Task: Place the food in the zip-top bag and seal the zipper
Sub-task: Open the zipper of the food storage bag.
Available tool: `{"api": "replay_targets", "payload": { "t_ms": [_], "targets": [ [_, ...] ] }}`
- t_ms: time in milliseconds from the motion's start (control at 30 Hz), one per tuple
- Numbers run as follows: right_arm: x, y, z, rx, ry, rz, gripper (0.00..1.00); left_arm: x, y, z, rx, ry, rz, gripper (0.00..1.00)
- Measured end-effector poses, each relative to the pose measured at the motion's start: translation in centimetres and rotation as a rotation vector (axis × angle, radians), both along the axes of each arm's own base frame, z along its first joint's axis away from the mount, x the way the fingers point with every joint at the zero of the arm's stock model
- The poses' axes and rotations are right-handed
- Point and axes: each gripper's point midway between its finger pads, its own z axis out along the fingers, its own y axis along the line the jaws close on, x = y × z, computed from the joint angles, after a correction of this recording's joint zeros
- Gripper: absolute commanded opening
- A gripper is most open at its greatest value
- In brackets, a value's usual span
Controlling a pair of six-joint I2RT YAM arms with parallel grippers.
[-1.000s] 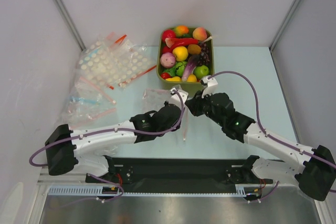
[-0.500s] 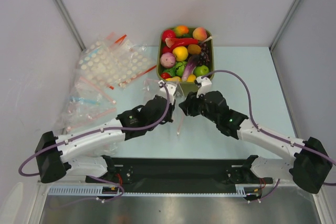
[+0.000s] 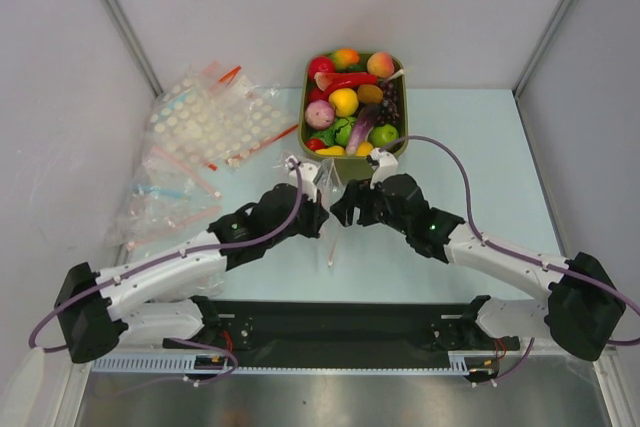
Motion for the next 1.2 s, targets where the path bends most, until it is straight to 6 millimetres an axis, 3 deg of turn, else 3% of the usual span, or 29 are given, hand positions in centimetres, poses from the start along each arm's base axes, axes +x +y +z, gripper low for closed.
{"api": "replay_targets", "payload": {
  "t_ms": [133, 300, 400, 600, 633, 700, 767, 833, 933, 1067, 1200],
  "targets": [
    [-0.5, 0.0, 0.3, 0.02, -0.007, 0.013, 0.74, -0.8, 1.8, 0.1, -0.054, -0.01, 0.051, 0.0],
    [-0.9, -0.1, 1.0, 0.015, -0.073, 0.012, 0.72, 0.0, 3.3, 0.7, -0.079, -0.067, 0.133, 0.0],
    [-0.9, 0.2, 1.0, 0.005, -0.111, 0.017, 0.62, 0.5, 3.8, 0.9, -0.072, -0.084, 0.166, 0.0],
    [-1.6, 2.7, -1.7, -0.083, -0.109, 0.077, 0.49, 0.6, 4.5, 1.5, -0.1, -0.083, 0.215, 0.0],
    [-1.9, 3.5, -2.0, -0.105, -0.108, 0.097, 0.39, 0.6, 4.7, 1.5, -0.101, -0.081, 0.225, 0.0],
    [-2.6, 5.0, -2.6, -0.139, -0.103, 0.141, 0.35, 0.5, 4.9, 1.6, -0.104, -0.078, 0.236, 0.0],
    [-3.0, 5.8, -2.7, -0.144, -0.107, 0.165, 0.37, 0.5, 5.0, 1.8, -0.113, -0.08, 0.244, 0.0],
    [-3.2, 6.1, -2.4, -0.132, -0.115, 0.176, 0.5, 0.4, 5.0, 2.0, -0.12, -0.082, 0.241, 0.0],
    [-3.6, 6.5, -1.5, -0.114, -0.139, 0.188, 0.59, 0.2, 4.8, 2.0, -0.124, -0.078, 0.226, 0.0],
    [-4.1, 5.7, 0.8, -0.095, -0.211, 0.169, 0.62, -0.1, 4.5, 1.9, -0.11, -0.079, 0.185, 0.0],
    [-3.9, 4.5, 3.7, -0.065, -0.285, 0.133, 0.57, -0.6, 3.8, 1.7, -0.1, -0.074, 0.125, 0.0]
  ]
}}
